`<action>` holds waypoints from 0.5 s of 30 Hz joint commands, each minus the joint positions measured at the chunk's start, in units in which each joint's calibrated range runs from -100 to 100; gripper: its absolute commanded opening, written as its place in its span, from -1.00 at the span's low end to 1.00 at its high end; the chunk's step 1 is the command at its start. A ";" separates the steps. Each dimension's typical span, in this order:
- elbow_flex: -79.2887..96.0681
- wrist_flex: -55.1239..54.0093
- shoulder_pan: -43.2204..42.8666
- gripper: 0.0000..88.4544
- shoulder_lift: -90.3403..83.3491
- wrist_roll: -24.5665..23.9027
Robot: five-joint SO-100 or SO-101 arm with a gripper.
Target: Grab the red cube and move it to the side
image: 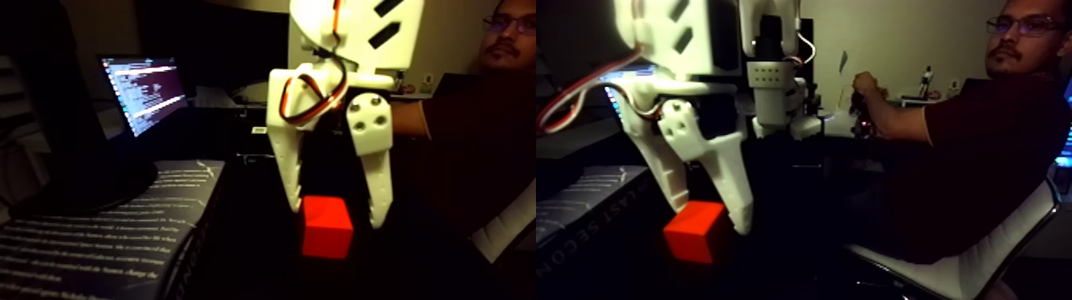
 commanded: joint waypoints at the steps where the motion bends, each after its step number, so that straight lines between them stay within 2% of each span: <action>1: -1.33 -0.48 -0.02 -0.35 -0.13 -0.11; 15: -5.42 -0.56 0.39 -0.35 3.99 -0.76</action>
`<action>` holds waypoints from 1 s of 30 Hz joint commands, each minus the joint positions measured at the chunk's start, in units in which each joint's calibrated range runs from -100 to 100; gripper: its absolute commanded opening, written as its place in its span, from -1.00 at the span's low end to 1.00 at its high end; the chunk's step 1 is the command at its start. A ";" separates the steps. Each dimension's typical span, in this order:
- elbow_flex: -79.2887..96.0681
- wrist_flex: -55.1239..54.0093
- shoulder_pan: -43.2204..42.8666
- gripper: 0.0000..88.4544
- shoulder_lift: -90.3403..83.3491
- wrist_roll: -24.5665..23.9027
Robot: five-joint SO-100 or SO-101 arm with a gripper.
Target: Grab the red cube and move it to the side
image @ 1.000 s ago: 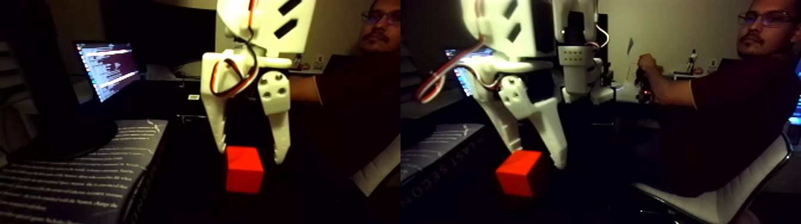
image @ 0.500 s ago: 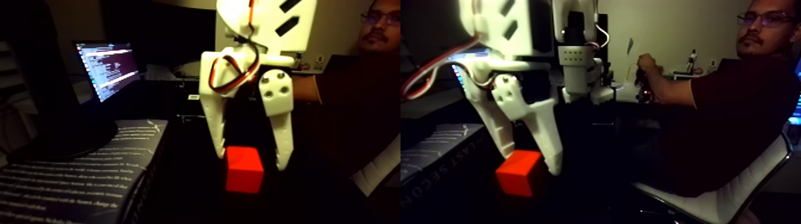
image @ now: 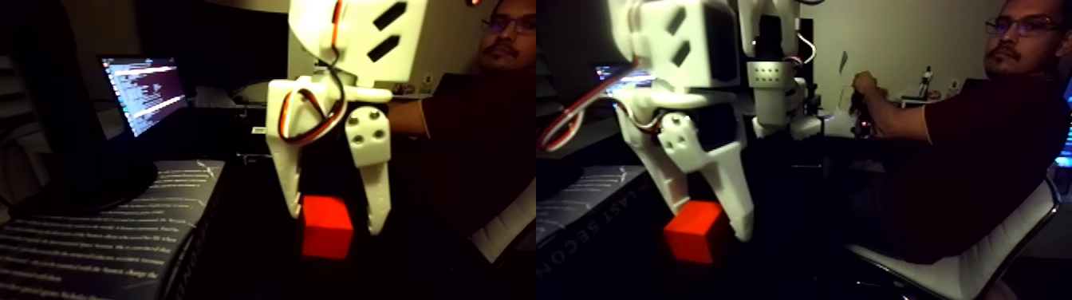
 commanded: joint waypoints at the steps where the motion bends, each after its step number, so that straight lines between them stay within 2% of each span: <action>1: -3.33 -0.48 0.47 -0.35 0.37 -0.71; 30: -3.78 -0.48 0.31 -0.39 2.31 -0.71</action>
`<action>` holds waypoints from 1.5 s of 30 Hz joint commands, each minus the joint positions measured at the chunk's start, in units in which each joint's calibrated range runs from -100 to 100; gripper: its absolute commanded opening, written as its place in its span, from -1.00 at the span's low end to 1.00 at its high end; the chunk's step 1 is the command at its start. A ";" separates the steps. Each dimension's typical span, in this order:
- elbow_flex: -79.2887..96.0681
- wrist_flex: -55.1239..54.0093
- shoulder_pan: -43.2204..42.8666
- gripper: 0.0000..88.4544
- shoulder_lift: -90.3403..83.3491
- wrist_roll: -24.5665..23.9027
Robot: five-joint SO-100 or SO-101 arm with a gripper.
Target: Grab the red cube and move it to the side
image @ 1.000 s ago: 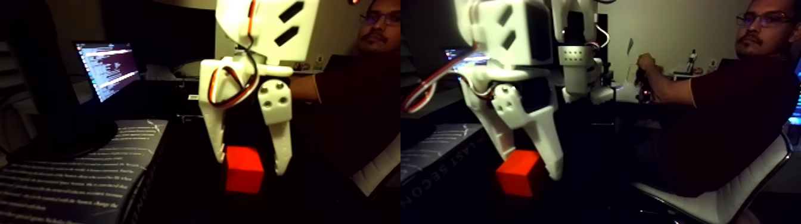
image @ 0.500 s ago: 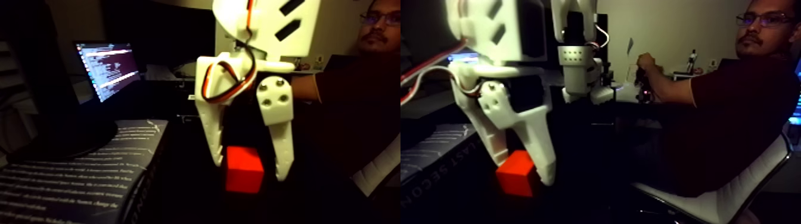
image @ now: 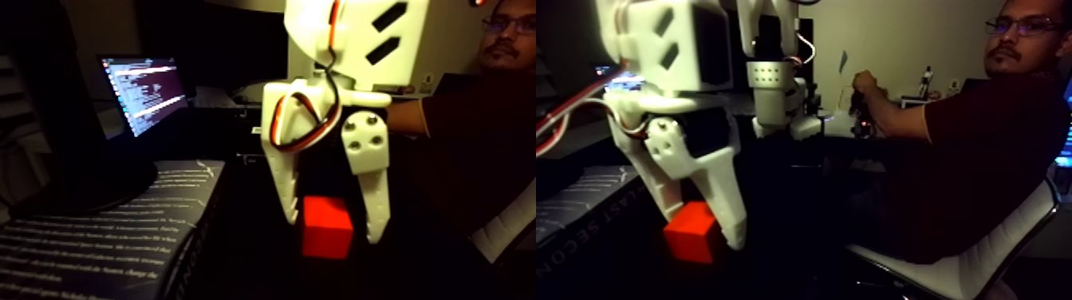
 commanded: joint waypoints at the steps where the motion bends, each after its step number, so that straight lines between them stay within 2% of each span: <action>1: -1.51 -0.48 0.00 -0.43 0.12 -0.24; 6: -1.42 -0.48 0.00 -0.66 0.12 -0.29; 12: -1.42 -0.14 -0.17 -0.76 0.04 -0.29; 32: -0.88 0.45 0.25 -0.75 -0.38 -0.24; 38: -1.42 7.21 -0.25 -0.75 -5.26 -0.24; 45: -1.60 10.25 0.17 -0.75 -10.30 -0.24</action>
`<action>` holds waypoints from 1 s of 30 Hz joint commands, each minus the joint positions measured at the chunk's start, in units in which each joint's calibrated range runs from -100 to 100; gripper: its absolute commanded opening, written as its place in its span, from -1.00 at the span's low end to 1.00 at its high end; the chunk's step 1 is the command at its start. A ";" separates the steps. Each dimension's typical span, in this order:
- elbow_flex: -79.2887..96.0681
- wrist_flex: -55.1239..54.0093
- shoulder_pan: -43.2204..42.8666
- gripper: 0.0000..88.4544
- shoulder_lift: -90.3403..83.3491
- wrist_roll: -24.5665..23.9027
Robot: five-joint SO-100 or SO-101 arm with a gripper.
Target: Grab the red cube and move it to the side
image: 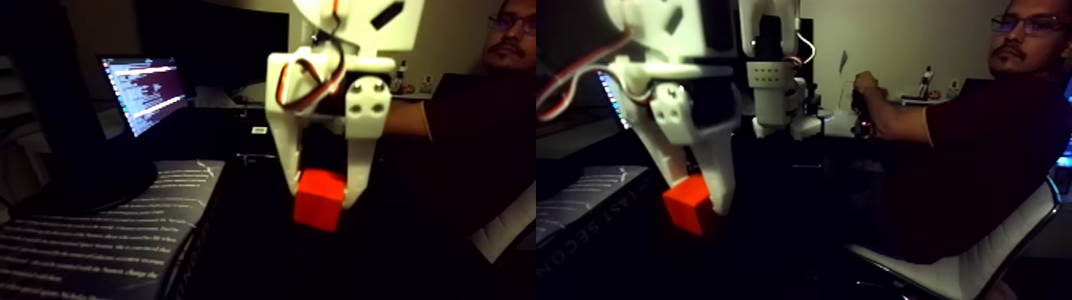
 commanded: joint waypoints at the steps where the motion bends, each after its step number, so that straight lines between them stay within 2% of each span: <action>1: -1.60 1.19 0.25 -0.75 -4.16 -0.18; 6: -1.69 1.19 2.41 -0.75 -9.54 -0.24; 17: -9.04 2.21 13.90 -0.75 -15.33 0.46; 21: -17.20 13.10 16.32 -0.75 -14.07 2.30; 25: -26.91 22.56 17.98 -0.75 -10.46 1.97; 30: -28.27 24.33 19.32 -0.75 -4.33 1.87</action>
